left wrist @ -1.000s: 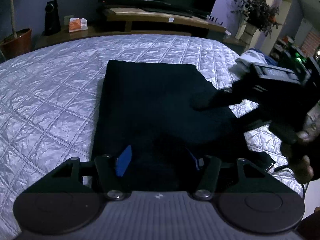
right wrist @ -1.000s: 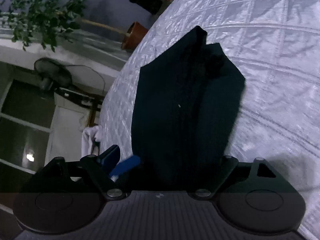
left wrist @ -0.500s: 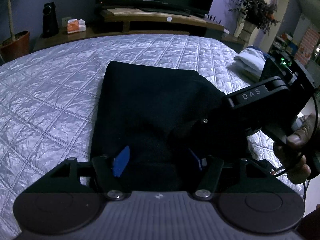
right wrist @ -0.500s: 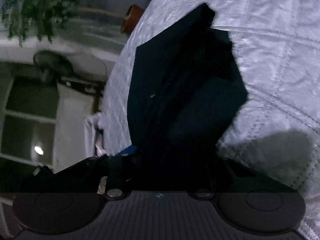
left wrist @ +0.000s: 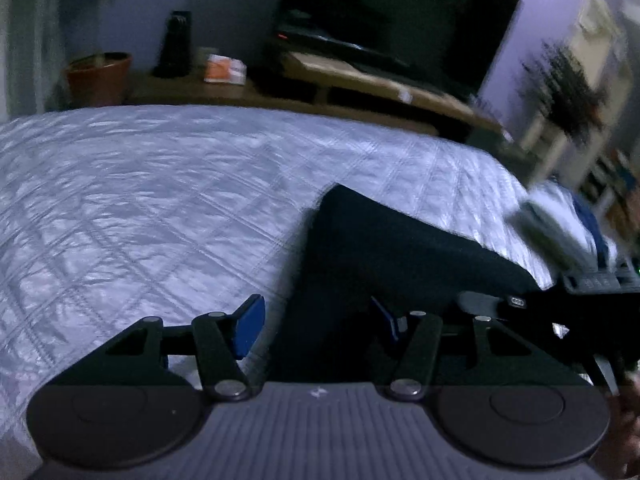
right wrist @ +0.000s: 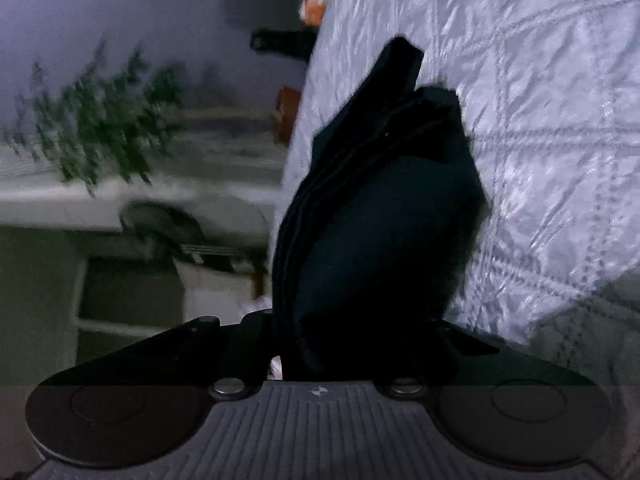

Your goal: Fold clothes

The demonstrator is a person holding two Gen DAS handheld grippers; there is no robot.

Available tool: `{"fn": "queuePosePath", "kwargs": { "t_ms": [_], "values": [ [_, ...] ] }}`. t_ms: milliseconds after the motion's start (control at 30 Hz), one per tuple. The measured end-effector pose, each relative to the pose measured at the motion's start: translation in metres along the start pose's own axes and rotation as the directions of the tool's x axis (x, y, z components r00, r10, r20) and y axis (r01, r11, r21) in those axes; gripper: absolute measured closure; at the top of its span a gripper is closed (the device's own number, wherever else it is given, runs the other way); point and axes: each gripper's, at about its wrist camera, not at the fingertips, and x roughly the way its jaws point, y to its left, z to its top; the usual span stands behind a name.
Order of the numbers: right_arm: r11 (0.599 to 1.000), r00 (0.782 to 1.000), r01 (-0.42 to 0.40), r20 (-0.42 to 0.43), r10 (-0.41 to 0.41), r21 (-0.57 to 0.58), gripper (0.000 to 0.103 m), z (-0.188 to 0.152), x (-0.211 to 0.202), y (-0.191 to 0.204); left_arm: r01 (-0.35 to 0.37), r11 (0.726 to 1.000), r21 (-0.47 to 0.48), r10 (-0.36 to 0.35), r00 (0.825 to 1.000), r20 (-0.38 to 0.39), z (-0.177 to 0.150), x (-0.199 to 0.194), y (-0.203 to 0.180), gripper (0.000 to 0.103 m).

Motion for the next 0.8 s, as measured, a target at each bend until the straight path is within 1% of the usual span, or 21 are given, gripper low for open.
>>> {"fn": "queuePosePath", "kwargs": {
  "t_ms": [67,100,233,367,467,500,567,633,667,733,800],
  "values": [
    [0.999,0.998,-0.04,0.055,0.039,0.016,0.088,0.005,-0.008,-0.001,-0.01,0.998,-0.056,0.011,1.0,0.02,0.002,-0.002,0.007,0.05],
    [0.999,0.996,-0.047,0.081,0.046,0.016,0.089,0.006,-0.014,0.003,-0.014,0.997,-0.072,0.016,1.0,0.026,0.003,-0.002,0.009,0.051],
    [0.997,0.982,-0.071,0.175,0.071,-0.007,0.089,0.02,-0.041,0.02,-0.013,0.997,-0.08,0.017,0.998,0.055,0.003,-0.007,0.008,0.051],
    [0.994,0.953,-0.101,0.284,0.108,-0.04,0.089,0.059,-0.073,0.04,0.005,0.999,-0.052,-0.002,0.998,0.063,0.002,-0.008,-0.004,0.051],
    [0.987,0.906,-0.125,0.394,0.153,-0.096,0.089,0.092,-0.112,0.064,0.005,1.0,-0.031,-0.003,0.998,0.062,0.001,-0.005,-0.01,0.051],
    [0.984,0.883,-0.13,0.437,0.172,-0.124,0.089,0.102,-0.125,0.074,0.005,0.999,-0.032,-0.003,0.998,0.061,0.001,-0.004,-0.011,0.052],
    [0.977,0.826,-0.14,0.525,0.205,-0.161,0.089,0.123,-0.156,0.09,0.006,0.999,-0.036,-0.003,0.998,0.057,0.002,-0.002,-0.012,0.052],
    [0.975,0.761,-0.146,0.61,0.22,-0.17,0.089,0.141,-0.187,0.098,0.005,0.999,-0.035,-0.004,0.998,0.055,0.002,0.001,-0.014,0.052],
    [0.976,0.739,-0.145,0.639,0.215,-0.16,0.089,0.148,-0.198,0.097,0.006,0.999,-0.032,-0.004,0.999,0.054,0.003,0.002,-0.016,0.052],
    [0.988,0.702,-0.111,0.695,0.152,-0.104,0.089,0.164,-0.219,0.084,0.007,1.0,-0.021,-0.006,0.999,0.053,0.003,0.003,-0.019,0.052],
    [0.998,0.694,-0.041,0.716,0.067,-0.054,0.089,0.171,-0.225,0.065,0.008,1.0,-0.01,-0.007,0.999,0.053,0.003,0.004,-0.023,0.052]
  ]
}}
